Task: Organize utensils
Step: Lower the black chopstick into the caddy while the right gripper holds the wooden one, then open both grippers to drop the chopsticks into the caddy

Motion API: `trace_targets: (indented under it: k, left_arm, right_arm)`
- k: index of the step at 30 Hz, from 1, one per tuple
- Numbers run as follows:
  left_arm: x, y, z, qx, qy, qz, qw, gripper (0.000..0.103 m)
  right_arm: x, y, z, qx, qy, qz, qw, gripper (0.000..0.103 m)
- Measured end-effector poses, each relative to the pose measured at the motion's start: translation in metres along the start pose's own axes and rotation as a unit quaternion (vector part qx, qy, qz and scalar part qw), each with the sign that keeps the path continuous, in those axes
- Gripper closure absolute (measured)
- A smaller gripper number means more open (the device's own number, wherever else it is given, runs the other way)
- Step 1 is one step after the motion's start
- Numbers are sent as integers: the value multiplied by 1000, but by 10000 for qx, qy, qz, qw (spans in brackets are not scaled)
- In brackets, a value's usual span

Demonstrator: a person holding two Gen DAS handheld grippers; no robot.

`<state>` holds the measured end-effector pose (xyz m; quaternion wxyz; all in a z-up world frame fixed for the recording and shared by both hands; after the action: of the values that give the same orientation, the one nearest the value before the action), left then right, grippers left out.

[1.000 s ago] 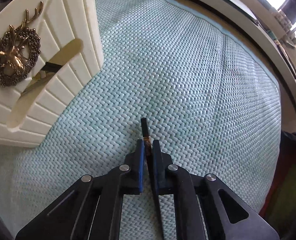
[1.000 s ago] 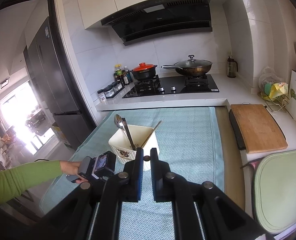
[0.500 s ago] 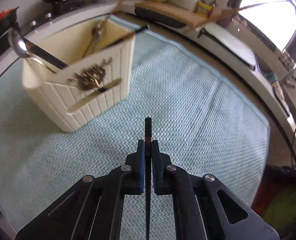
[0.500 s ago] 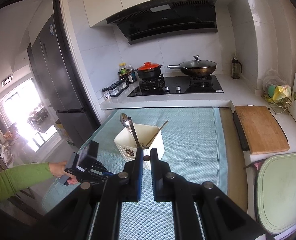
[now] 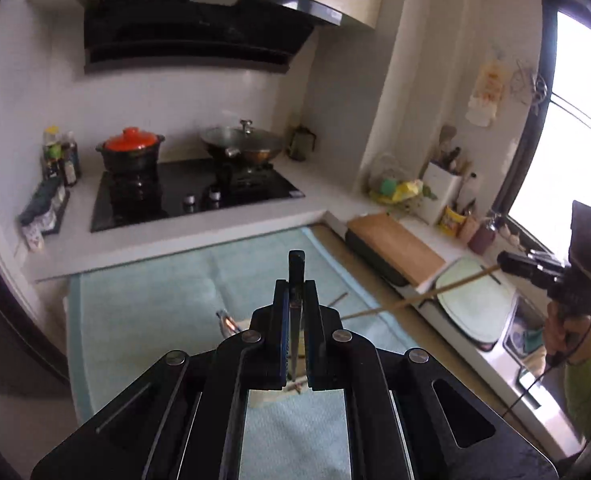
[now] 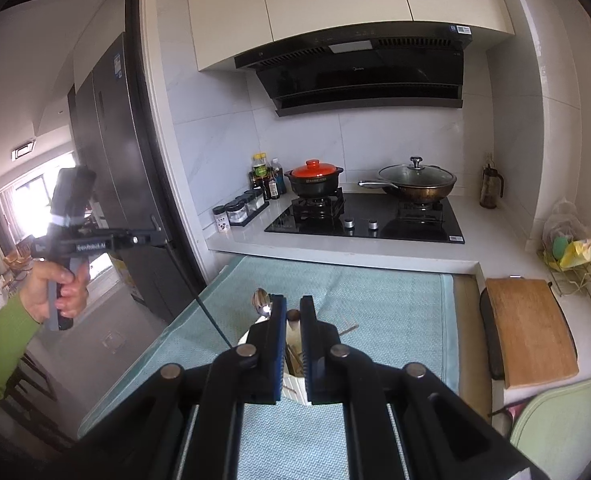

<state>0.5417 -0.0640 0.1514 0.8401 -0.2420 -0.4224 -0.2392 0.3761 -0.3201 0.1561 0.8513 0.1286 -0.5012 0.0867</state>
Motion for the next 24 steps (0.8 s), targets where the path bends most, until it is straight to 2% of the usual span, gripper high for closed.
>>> trace_targets:
  k: [3, 7, 14, 21, 23, 24]
  left_arm:
    - [25, 13, -9, 192, -162, 55, 9997, 99]
    - [26, 22, -32, 286, -150, 168, 9993, 99]
    - [-26, 34, -88, 394, 360, 391, 9978, 99]
    - [-77, 50, -154, 701, 1015, 683, 9900, 97]
    - [-83, 49, -159, 895, 1071, 674, 9879, 75]
    - [-84, 48, -158, 997, 1036, 664, 9874, 44]
  right_arm:
    - [12, 4, -21, -48, 145, 69, 9999, 96]
    - [13, 6, -53, -38, 509, 97, 9987, 96]
    - [-8, 5, -115, 8, 1207, -20, 9927, 96]
    - [-42, 4, -199, -161, 1994, -66, 9798, 95]
    - [-51, 4, -212, -222, 2114, -83, 9771, 95]
    - [-53, 5, -215, -212, 2091, -111, 9776, 94]
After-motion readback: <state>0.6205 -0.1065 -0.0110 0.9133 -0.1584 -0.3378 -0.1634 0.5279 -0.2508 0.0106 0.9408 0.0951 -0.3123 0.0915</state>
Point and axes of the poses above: each gripper's, at about its wrist camera, not at the fingertips, and z roughly against the way its jaws point, y to its left, x to its top, the point moved 5 cm from there along -z, roughly the way its jaws point, and after that the axes turned 2 degrees about -y, right-handed, at the moved point
